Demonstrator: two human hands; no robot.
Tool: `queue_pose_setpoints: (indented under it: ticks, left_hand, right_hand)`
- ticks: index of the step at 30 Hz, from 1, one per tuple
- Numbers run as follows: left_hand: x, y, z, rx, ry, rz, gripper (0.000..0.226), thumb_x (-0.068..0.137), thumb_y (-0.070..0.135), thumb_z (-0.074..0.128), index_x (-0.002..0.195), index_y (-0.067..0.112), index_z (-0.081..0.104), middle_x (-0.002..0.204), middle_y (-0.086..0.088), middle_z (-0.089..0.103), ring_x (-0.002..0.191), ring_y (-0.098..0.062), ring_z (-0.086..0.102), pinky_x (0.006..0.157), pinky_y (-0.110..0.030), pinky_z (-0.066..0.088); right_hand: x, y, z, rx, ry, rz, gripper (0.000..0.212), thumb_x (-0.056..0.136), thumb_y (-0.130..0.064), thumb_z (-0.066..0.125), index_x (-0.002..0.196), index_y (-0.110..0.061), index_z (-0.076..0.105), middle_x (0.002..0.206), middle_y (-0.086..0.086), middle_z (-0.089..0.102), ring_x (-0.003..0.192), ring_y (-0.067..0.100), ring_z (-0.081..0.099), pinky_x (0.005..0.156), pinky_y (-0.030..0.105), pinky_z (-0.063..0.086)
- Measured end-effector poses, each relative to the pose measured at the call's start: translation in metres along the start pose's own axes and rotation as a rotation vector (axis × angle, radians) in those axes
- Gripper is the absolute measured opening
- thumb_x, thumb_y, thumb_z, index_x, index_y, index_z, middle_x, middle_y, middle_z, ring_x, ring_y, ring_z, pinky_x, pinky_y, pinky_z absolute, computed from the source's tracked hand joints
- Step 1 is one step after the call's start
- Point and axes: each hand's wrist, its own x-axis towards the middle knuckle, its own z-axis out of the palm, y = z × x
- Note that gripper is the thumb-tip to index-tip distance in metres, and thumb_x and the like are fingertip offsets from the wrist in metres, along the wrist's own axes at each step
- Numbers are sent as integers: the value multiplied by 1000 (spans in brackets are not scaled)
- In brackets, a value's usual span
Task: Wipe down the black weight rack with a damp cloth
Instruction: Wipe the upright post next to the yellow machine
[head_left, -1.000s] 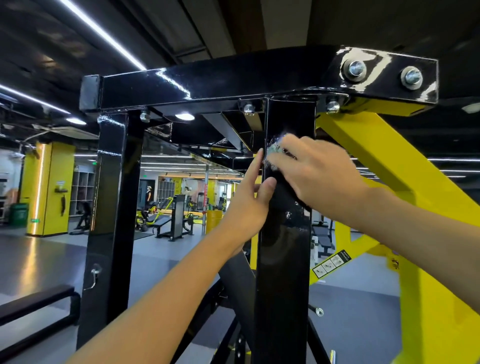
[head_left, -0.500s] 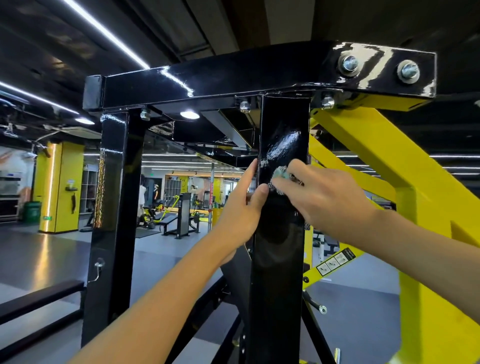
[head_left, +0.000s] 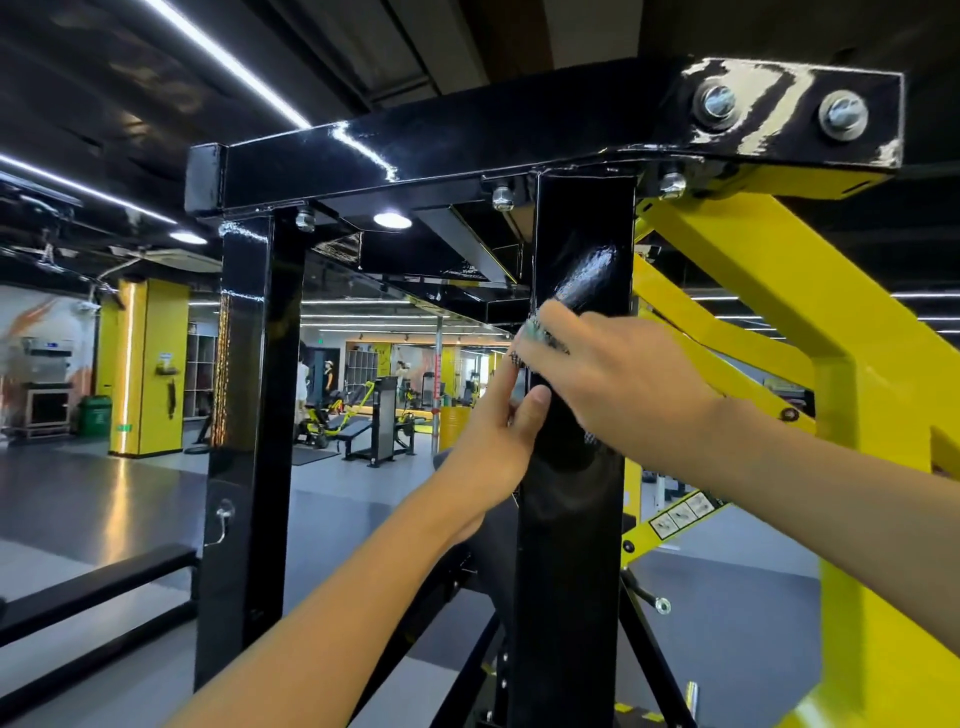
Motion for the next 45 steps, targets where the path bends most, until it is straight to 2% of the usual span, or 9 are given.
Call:
queue_pose_setpoints:
  ticks: [9,13,16,20,25,28,32,36,45]
  left_hand:
    - [-6,-9,-3,-31,-23,-32,61,105,24,43,154,45,14,133,2,60,117,2,59,93,-16,49]
    - [-9,-15,0,-6,-18,6,63,101,42,47,153,52,13,149,4,46,139,-12,44,118,-42,35]
    - [-13,-17,1,16,-32,18,61,105,30,44,156,43,13,125,23,61,125,-8,57,112,-36,41]
    - [-15,-20,1,77,-6,-11,62,106,31,44,156,45,11,105,21,51,113,-10,54,111,-34,39]
    - [-25,-22,4,47,-10,-40,59,105,32,43,151,52,12,143,-9,49,133,-18,47,116,-39,35]
    - [-32,-31,2,20,-2,-67,59,104,39,44,153,53,14,116,-6,53,111,-22,52,107,-41,39]
    - [-37,-35,2,-33,-24,-70,58,96,54,50,146,61,20,114,-36,55,112,-48,56,106,-61,39]
    - [-38,-39,3,-12,-28,-46,71,83,72,55,144,67,18,105,-30,58,98,-26,51,100,-60,43]
    - [-53,-48,3,18,-51,-84,62,92,55,51,144,66,18,126,-13,61,118,-29,59,107,-52,45]
  right_hand:
    - [-17,4,-2,32,14,19,30,84,-5,66,114,-8,64,101,12,50,57,20,45,49,29,30]
    - [-31,-1,-6,35,54,246,24,85,-5,66,109,-9,66,97,10,49,60,13,30,48,27,22]
    - [-48,-11,-1,52,-15,20,30,83,-4,68,112,-9,65,99,8,44,58,17,42,46,29,32]
    - [-53,-3,-2,67,49,284,25,87,-6,68,111,-11,64,96,10,49,63,16,43,50,25,23]
    - [-66,-18,-2,65,-19,-9,32,87,0,49,113,-8,65,93,9,43,58,21,45,49,29,27]
    - [-60,-16,-7,54,44,264,24,86,-2,64,107,-12,68,92,8,48,55,17,39,50,26,21]
    - [-57,-31,-2,68,-46,-14,32,79,-6,69,111,-9,66,100,7,37,58,20,46,49,28,26]
    - [-32,-18,-4,32,53,309,27,83,-8,71,109,-13,67,98,9,50,57,15,36,51,26,22]
    - [-35,-36,-3,54,0,262,28,81,-4,68,108,-12,66,97,9,49,57,15,35,49,27,25]
